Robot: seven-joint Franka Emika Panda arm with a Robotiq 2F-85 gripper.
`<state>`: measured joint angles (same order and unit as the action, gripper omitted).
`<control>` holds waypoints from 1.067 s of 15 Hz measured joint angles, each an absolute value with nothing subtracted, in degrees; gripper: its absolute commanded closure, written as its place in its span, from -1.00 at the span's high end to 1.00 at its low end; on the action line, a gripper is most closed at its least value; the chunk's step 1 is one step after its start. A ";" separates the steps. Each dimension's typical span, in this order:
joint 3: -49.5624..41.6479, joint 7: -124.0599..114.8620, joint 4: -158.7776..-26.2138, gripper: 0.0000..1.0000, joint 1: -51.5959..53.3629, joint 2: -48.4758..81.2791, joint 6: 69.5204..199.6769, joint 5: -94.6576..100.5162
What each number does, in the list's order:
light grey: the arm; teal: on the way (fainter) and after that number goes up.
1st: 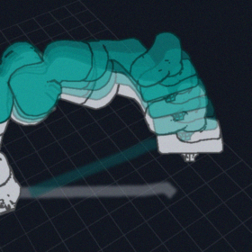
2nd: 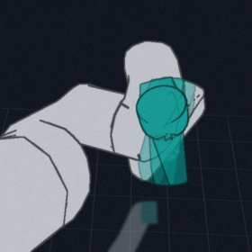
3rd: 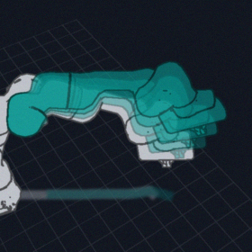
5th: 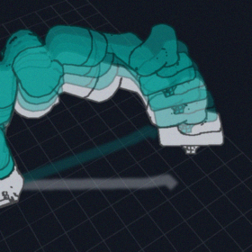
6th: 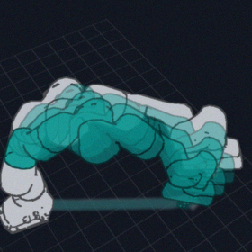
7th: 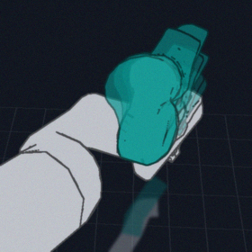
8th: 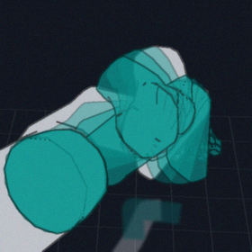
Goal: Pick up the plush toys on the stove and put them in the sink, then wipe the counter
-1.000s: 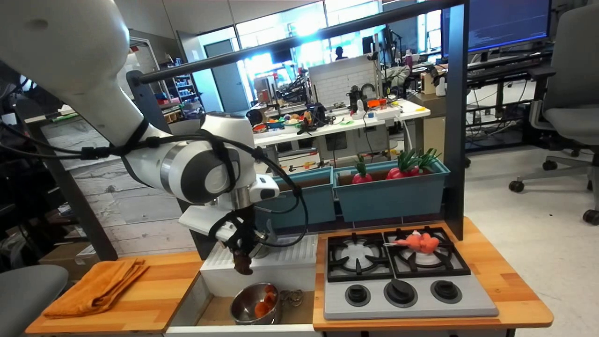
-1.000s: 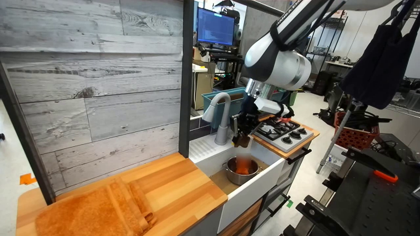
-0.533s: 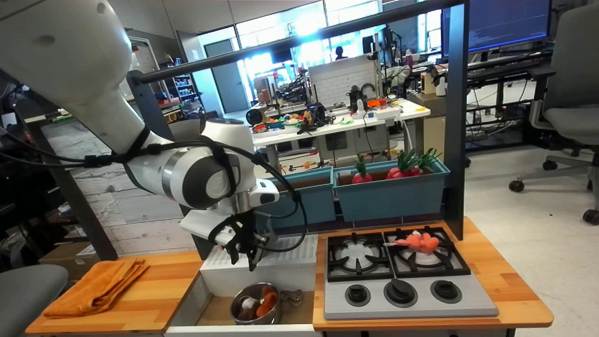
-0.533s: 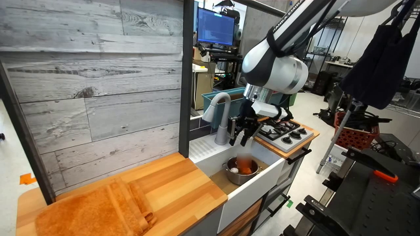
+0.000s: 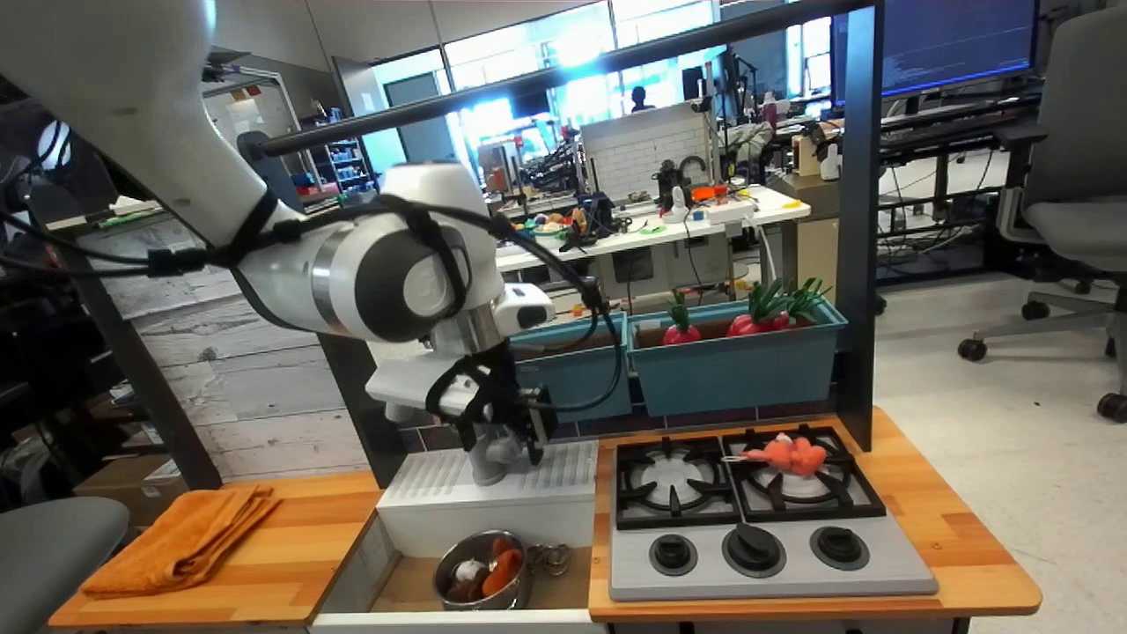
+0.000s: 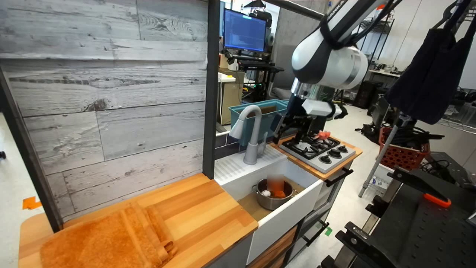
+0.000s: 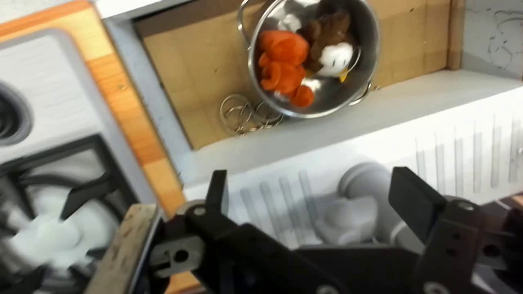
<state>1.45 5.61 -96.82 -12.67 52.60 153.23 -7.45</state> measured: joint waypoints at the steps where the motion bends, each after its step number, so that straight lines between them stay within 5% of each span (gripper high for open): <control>1: 0.41 5.61 -98.47 1.00 -12.70 50.00 154.63 -7.02; 8: -3.67 5.02 -103.84 1.00 -13.12 39.98 157.14 -6.79; 16: -13.17 -11.08 -86.87 1.00 -14.33 54.10 154.64 -6.98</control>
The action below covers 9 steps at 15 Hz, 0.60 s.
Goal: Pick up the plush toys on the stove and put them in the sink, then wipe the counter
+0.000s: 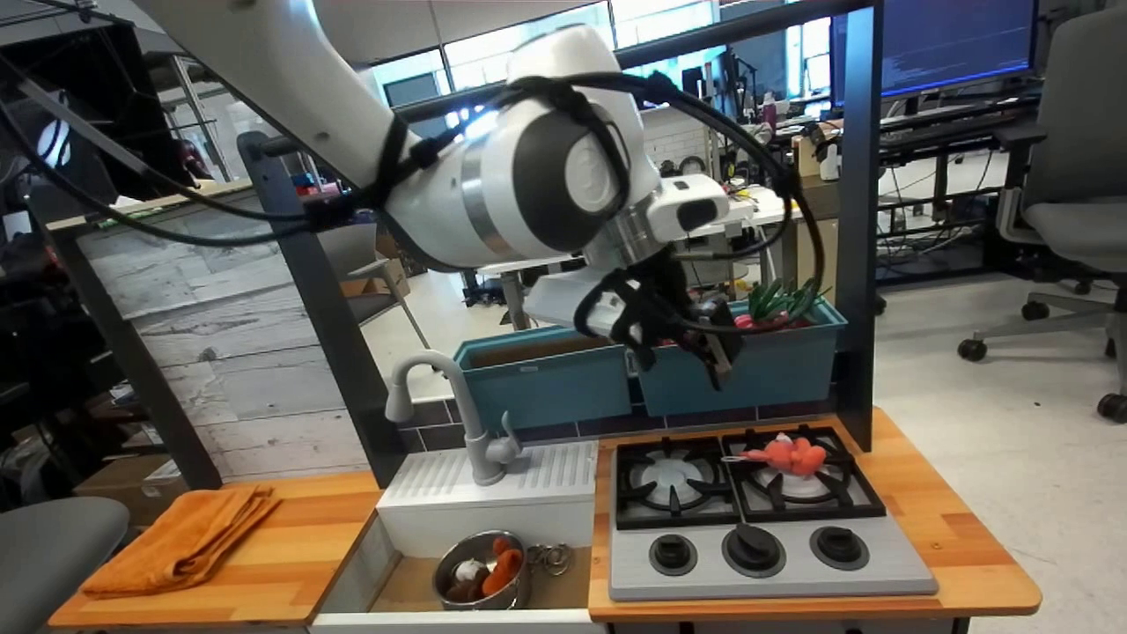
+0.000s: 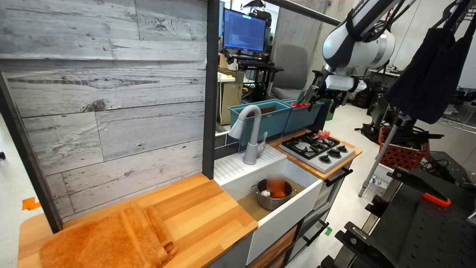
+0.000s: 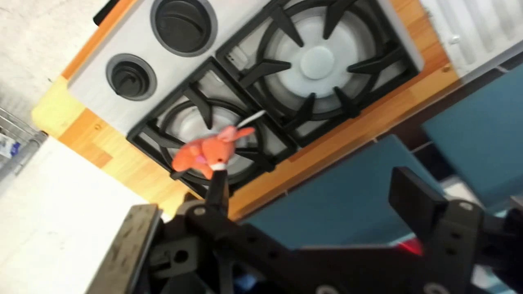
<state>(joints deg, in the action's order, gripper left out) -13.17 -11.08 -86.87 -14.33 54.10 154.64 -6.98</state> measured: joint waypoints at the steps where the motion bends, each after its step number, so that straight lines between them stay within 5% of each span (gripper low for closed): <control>1: -13.82 -13.07 -84.18 1.00 -15.06 56.77 153.21 -7.07; 9: -11.23 -16.44 -63.20 1.00 -22.06 74.21 149.99 -10.87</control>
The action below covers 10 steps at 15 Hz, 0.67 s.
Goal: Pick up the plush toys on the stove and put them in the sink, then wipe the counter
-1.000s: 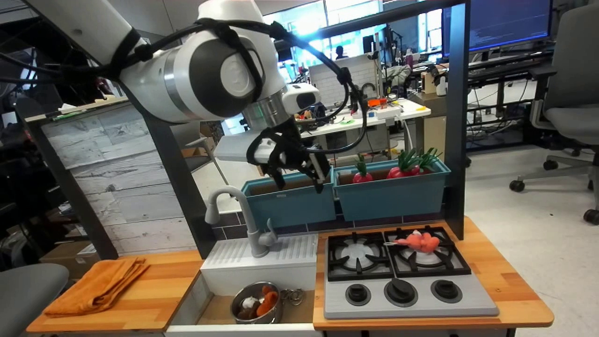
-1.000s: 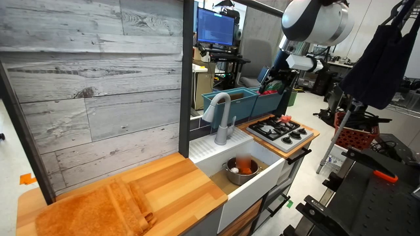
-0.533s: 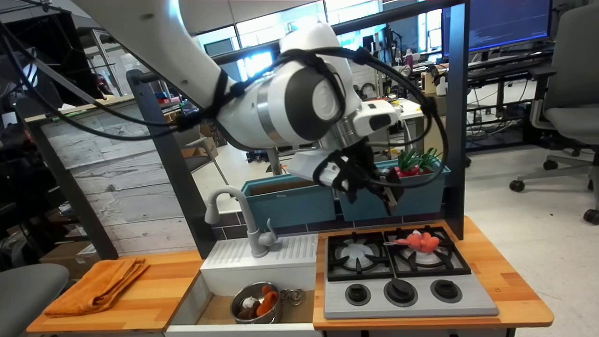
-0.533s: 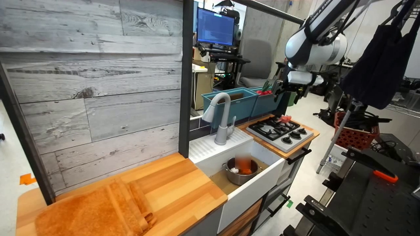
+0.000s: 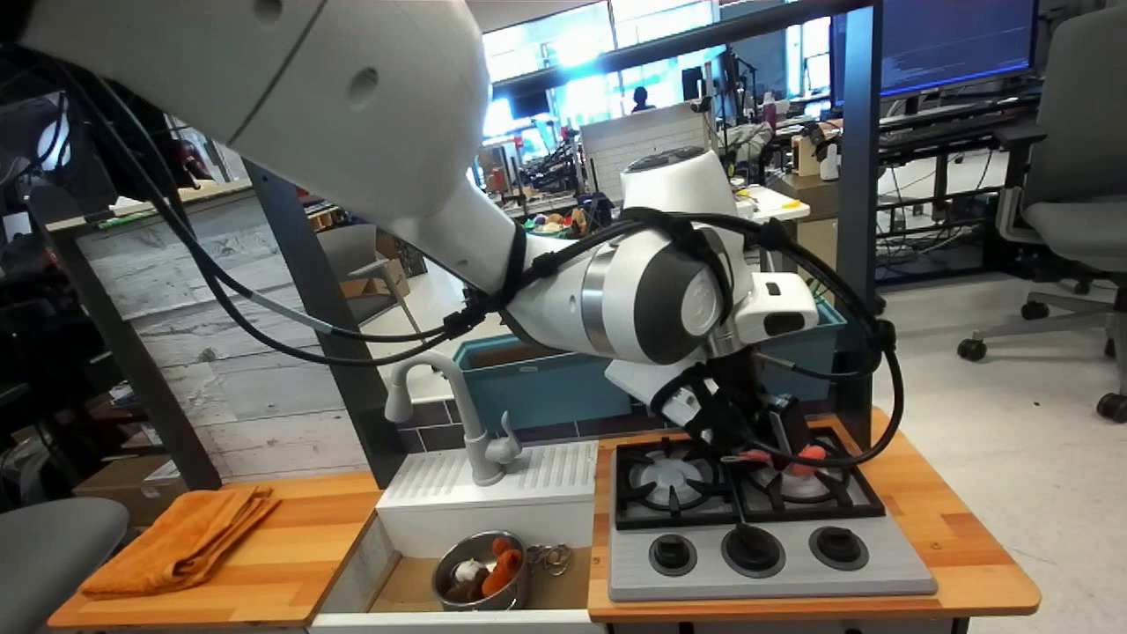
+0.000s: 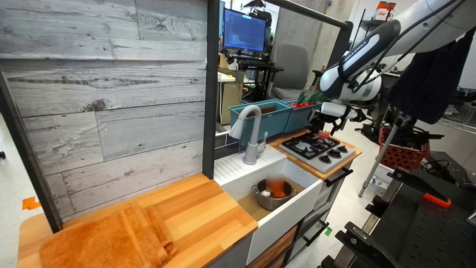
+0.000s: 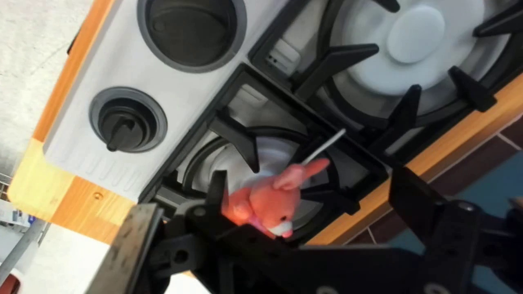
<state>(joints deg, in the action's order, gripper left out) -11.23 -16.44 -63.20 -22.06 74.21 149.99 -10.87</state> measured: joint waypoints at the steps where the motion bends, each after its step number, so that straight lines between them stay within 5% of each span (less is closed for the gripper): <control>1: -10.75 -16.44 -60.55 1.00 -22.65 75.63 149.99 -10.89; 10: -10.30 -17.80 -44.88 1.00 -24.10 85.70 147.63 -10.73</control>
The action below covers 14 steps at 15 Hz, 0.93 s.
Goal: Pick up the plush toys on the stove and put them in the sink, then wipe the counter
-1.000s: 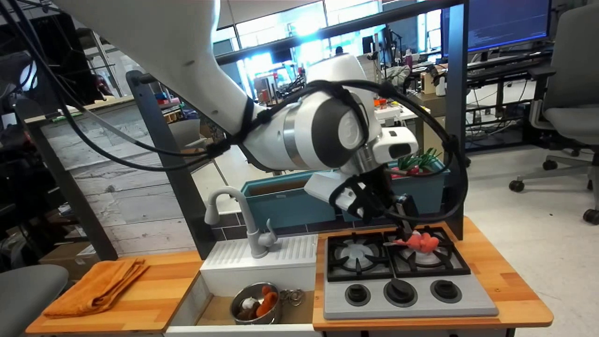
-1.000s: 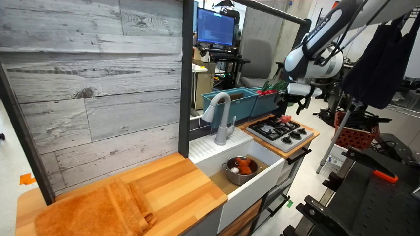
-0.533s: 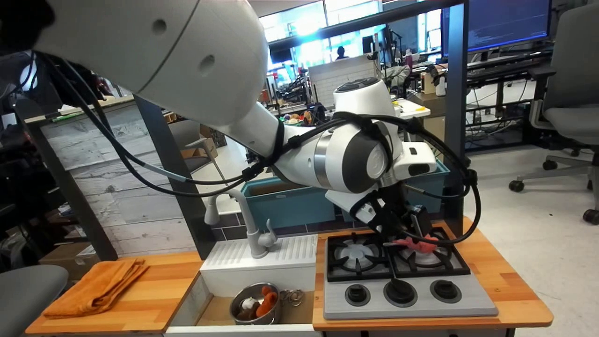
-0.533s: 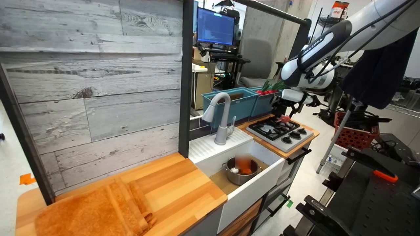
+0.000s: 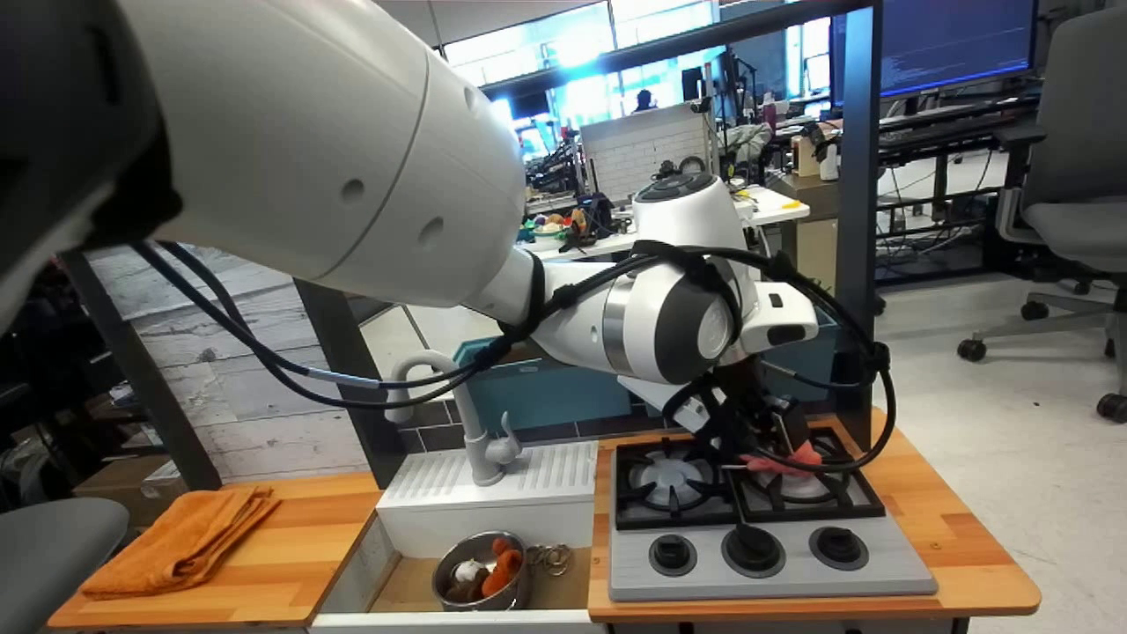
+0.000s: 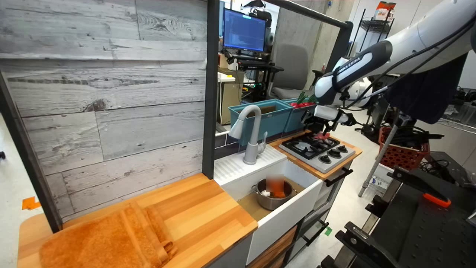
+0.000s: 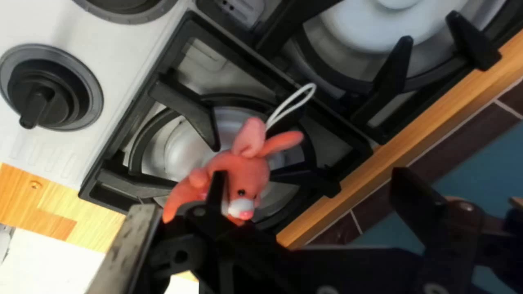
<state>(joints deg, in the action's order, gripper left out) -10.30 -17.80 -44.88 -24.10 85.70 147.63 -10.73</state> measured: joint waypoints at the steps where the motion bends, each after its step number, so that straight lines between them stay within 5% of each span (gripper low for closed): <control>1: -10.30 -17.97 -45.07 1.00 -24.20 85.62 147.63 -10.73; 2: -10.30 -18.14 -45.23 1.00 -24.34 85.56 147.60 -10.73; 3: -10.43 -18.40 -45.48 0.50 -24.47 85.51 147.55 -10.66; 4: -10.80 -18.69 -45.71 0.47 -24.54 85.51 147.41 -10.44; 14: -10.95 -18.41 -46.50 -0.97 -25.78 85.37 147.14 -10.23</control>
